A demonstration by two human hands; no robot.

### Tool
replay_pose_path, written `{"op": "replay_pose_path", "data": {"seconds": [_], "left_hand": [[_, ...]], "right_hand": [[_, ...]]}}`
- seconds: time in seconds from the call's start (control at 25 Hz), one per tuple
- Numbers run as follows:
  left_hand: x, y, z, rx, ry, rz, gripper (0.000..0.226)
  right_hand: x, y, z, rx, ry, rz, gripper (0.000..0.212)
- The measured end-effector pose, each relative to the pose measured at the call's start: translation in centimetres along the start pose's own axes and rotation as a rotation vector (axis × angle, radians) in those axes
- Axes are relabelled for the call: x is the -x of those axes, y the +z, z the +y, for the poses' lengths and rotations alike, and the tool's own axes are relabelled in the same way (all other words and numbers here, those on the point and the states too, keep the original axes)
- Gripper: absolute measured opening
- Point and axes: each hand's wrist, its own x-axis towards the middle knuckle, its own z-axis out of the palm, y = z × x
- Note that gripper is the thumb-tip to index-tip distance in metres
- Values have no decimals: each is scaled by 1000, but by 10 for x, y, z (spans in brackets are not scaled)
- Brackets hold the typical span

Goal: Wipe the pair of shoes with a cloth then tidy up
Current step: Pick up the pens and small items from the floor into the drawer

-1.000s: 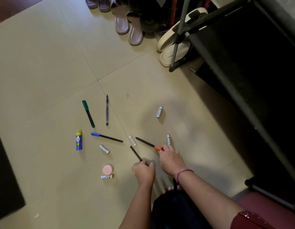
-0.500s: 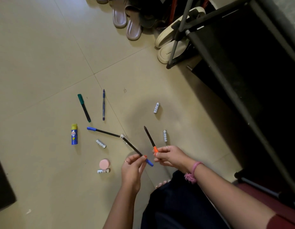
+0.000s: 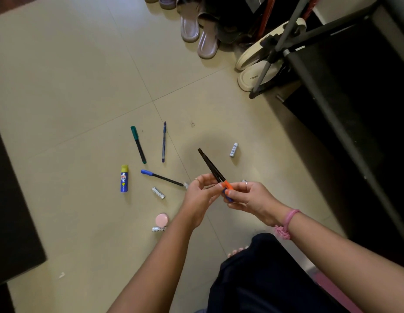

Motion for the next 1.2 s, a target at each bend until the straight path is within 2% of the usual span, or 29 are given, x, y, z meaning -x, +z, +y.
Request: {"op": "replay_pose_path", "data": {"seconds": [0.08, 0.12, 0.24, 0.32, 0.36, 0.48, 0.64, 0.76, 0.88, 0.92, 0.96, 1.04, 1.08, 1.2], "left_hand": [[-12, -18, 4, -233, 48, -39, 31], [-21, -33, 5, -424, 90, 24, 29], [-50, -91, 7, -1303, 198, 348, 32], [-61, -117, 6, -1799, 215, 330, 37], [-65, -122, 6, -1942, 218, 268, 36], [-70, -127, 7, -2105, 293, 161, 37], [-68, -140, 7, -2234, 351, 88, 34], [-70, -145, 1, -2141, 498, 114, 14], [-75, -146, 6, -2124, 484, 74, 21], [-79, -147, 10, -2018, 553, 129, 19], [-83, -147, 16, -1816, 621, 234, 14], [-88, -144, 32, -1359, 608, 451, 13], [-92, -139, 40, -1243, 578, 515, 20], [-111, -119, 52, -1254, 425, 549, 43]], "right_hand": [[-1, 0, 0, -60, 5, 28, 18], [-1, -1, 1, -98, 21, 47, 19], [1, -15, 5, -197, 45, 112, 20], [4, -29, 11, -241, 49, 165, 21], [5, -35, 15, -265, 52, 192, 21], [7, -53, 23, -332, 76, 259, 20], [10, -59, 24, -383, 78, 295, 21], [9, -58, 22, -400, 75, 303, 23], [12, -58, 21, -413, 74, 299, 26], [13, -59, 20, -416, 75, 299, 26], [14, -60, 20, -418, 77, 301, 26], [16, -63, 19, -429, 79, 311, 29], [16, -65, 19, -437, 77, 318, 33], [14, -68, 21, -461, 78, 337, 39]]}}
